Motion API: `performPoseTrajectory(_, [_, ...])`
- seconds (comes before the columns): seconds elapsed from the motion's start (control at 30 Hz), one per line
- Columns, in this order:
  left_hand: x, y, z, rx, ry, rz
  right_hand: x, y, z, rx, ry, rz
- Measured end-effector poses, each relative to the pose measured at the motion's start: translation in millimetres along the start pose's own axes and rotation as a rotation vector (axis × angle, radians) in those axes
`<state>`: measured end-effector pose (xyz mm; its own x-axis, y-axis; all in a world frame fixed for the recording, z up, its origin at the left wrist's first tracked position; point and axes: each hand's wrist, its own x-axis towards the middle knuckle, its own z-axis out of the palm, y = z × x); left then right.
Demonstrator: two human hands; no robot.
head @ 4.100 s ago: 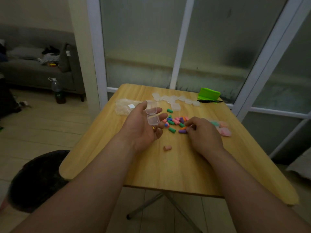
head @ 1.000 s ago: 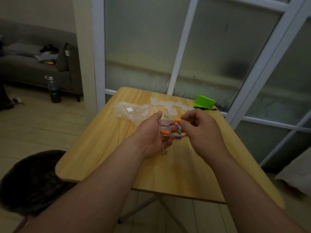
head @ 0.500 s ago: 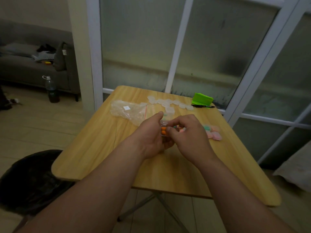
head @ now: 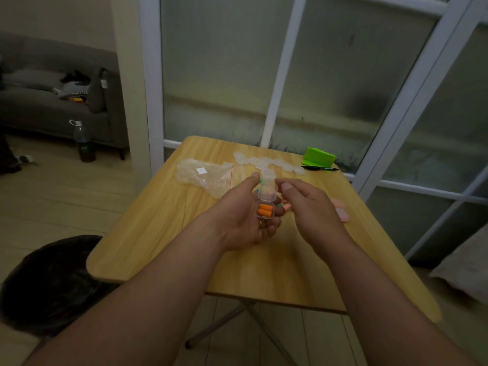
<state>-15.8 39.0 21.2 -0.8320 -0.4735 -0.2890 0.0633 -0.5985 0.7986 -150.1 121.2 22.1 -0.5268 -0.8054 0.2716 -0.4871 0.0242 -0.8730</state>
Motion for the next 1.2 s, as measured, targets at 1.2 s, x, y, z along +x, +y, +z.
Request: performPoseTrajectory(1.2, [15.5,-23.3,27.7,0.006,0.098,0.209,-33.3,26.0,-20.1,-0.400,0.020,-0.179])
